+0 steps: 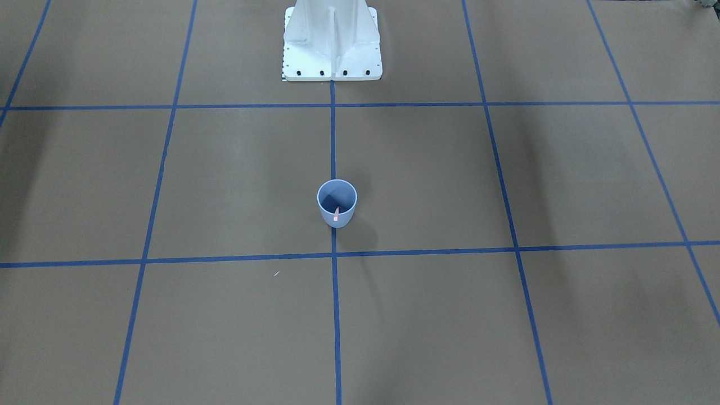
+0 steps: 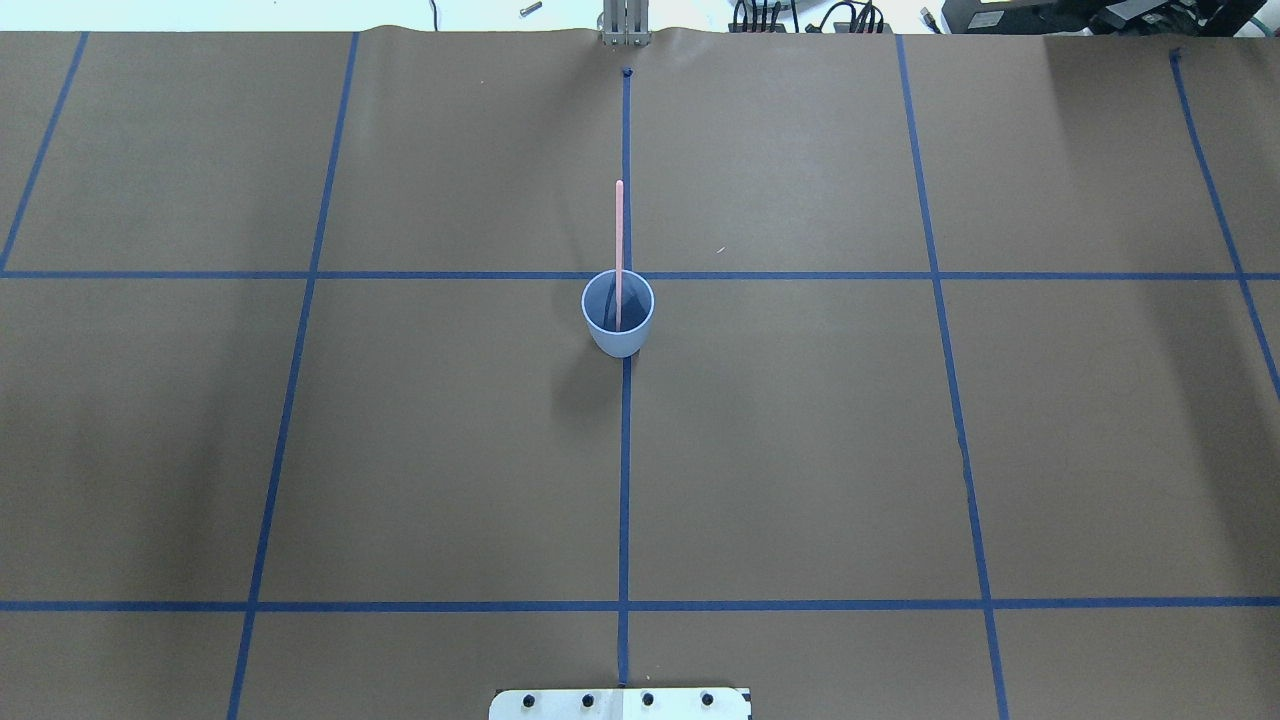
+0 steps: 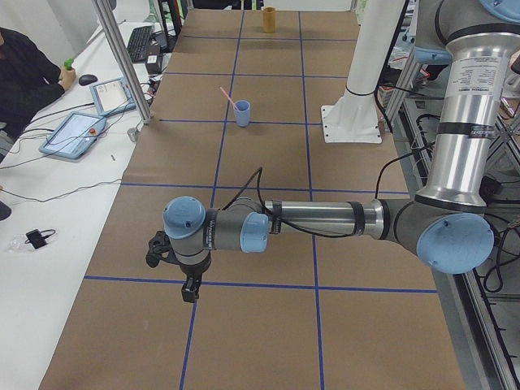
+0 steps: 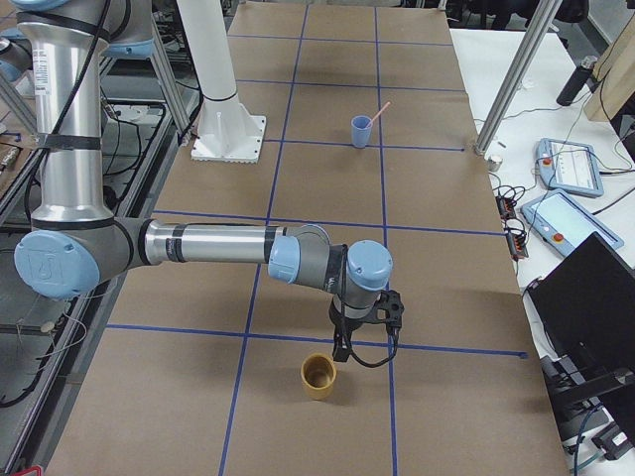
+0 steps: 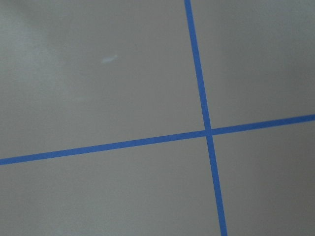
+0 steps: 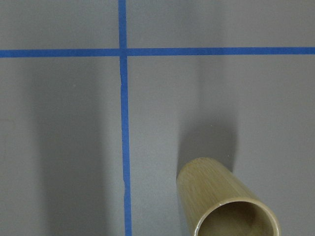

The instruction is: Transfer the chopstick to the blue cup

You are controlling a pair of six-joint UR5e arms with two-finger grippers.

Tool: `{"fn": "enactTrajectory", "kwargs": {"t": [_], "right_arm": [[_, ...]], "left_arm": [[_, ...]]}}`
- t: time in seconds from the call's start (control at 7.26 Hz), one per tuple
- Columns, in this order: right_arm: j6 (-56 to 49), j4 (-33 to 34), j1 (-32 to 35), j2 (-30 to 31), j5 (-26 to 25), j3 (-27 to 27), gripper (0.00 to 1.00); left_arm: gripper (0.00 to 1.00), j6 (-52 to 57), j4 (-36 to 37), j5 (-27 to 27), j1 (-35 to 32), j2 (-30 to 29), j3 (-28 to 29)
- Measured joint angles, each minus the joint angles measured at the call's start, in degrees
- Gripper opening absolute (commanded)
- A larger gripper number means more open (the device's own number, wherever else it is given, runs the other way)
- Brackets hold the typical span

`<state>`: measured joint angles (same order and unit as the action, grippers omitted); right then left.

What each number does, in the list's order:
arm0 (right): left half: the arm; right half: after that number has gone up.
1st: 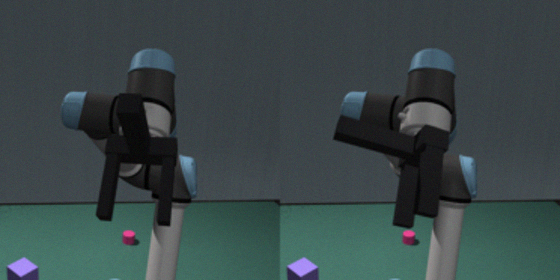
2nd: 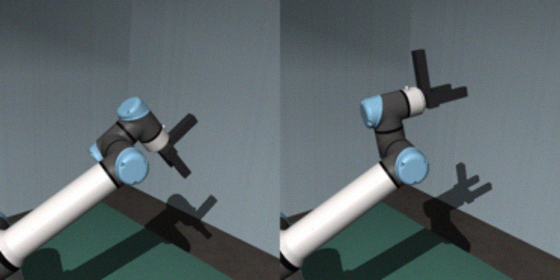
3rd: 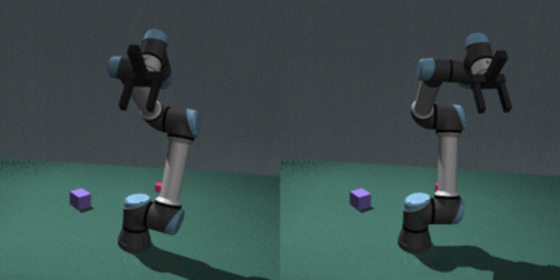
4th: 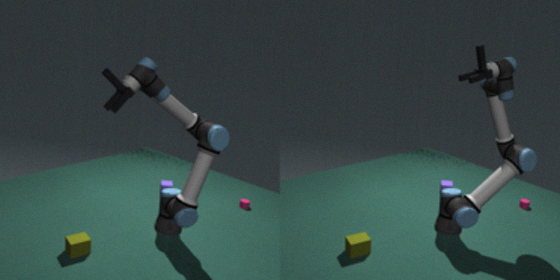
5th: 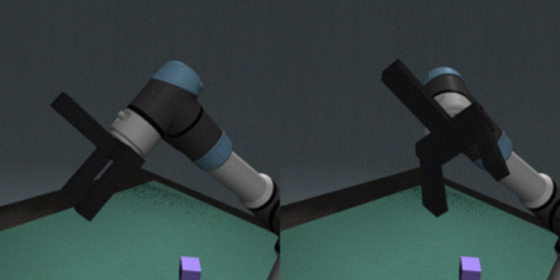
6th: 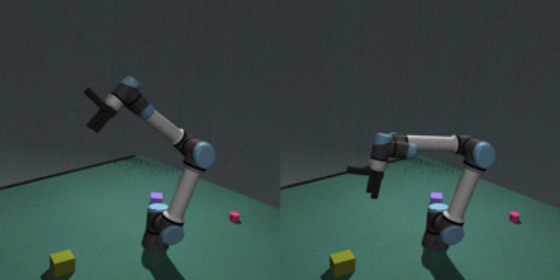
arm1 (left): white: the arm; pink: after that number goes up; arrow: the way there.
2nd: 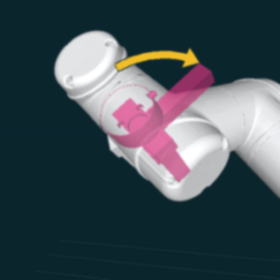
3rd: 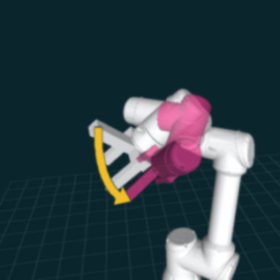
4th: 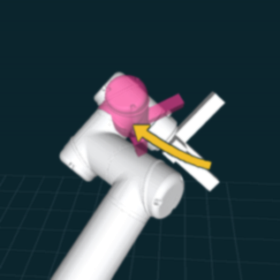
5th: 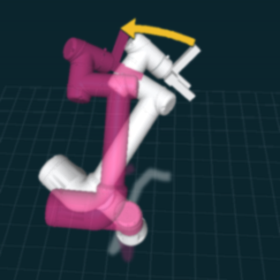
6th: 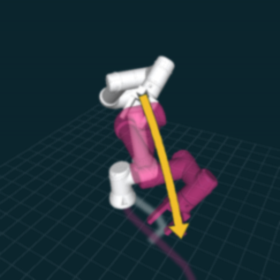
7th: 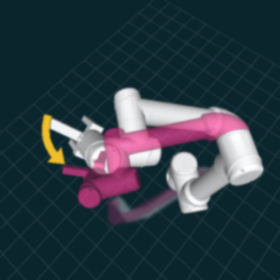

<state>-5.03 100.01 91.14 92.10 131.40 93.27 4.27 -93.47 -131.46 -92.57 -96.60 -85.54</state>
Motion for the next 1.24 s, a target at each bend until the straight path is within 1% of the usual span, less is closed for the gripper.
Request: {"fn": "enactTrajectory", "kwargs": {"t": [0.41, 1.24], "right_arm": [[0.19, -0.32, 0.39, 0.01, 0.22, -0.59, 1.0], [0.28, -0.34, 1.1, -0.02, 0.43, -0.38, 1.0]], "left_arm": [[0.98, -4.51, -0.08, 0.56, 1.41, 0.5, -2.69], [0.98, -4.92, -0.13, 0.56, 1.61, 0.62, -2.74]]}}
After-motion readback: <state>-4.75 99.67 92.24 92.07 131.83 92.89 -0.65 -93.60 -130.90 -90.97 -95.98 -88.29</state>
